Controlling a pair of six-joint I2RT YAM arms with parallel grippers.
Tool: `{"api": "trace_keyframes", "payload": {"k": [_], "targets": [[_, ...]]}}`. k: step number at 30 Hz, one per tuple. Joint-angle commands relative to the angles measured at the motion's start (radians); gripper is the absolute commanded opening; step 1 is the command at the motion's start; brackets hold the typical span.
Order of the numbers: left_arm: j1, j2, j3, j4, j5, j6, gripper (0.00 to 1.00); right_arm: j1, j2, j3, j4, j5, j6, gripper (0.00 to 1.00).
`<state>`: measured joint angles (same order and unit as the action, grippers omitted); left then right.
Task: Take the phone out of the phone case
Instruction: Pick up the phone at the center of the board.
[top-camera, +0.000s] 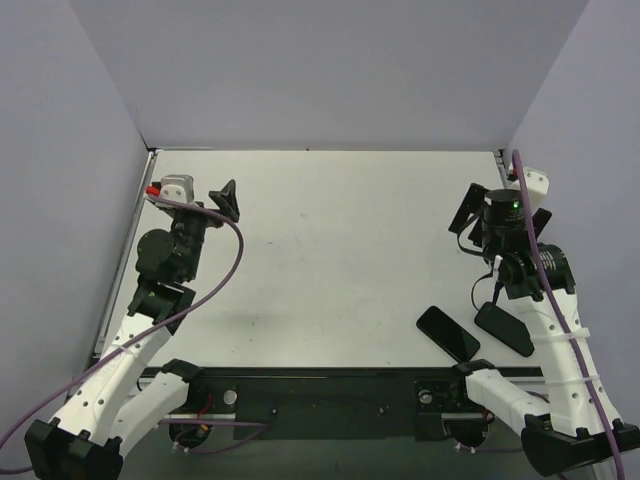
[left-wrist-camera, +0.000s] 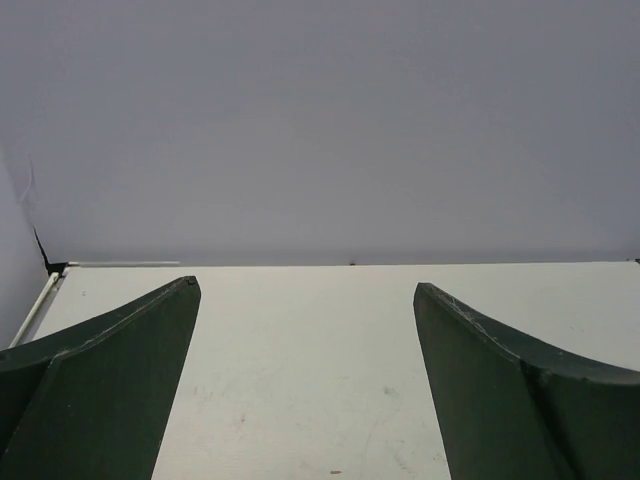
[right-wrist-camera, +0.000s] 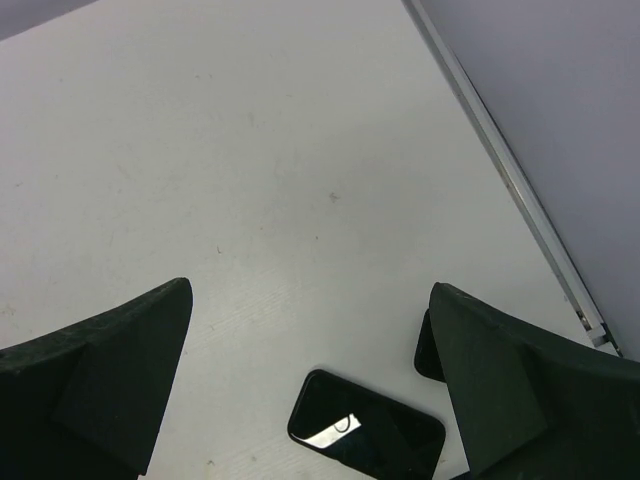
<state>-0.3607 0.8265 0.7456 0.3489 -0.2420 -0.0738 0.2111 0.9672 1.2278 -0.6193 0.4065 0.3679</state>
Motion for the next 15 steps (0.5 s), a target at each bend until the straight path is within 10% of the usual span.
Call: {"api": "trace_keyframes", "payload": {"k": [1, 10, 15], "targets": [[-0.017, -0.010, 0.009, 0.053, 0.007, 0.016, 1.00, -0.013, 0.033, 0.033, -0.077, -0.009, 0.071, 1.00], [-0.040, -0.026, 0.001, 0.053, -0.006, 0.028, 1.00, -0.265, 0.148, -0.158, -0.045, -0.490, 0.235, 1.00], [-0.053, -0.027, -0.003, 0.061, -0.005, 0.031, 1.00, -0.253, 0.214, -0.180, 0.001, -0.537, 0.056, 1.00]]}}
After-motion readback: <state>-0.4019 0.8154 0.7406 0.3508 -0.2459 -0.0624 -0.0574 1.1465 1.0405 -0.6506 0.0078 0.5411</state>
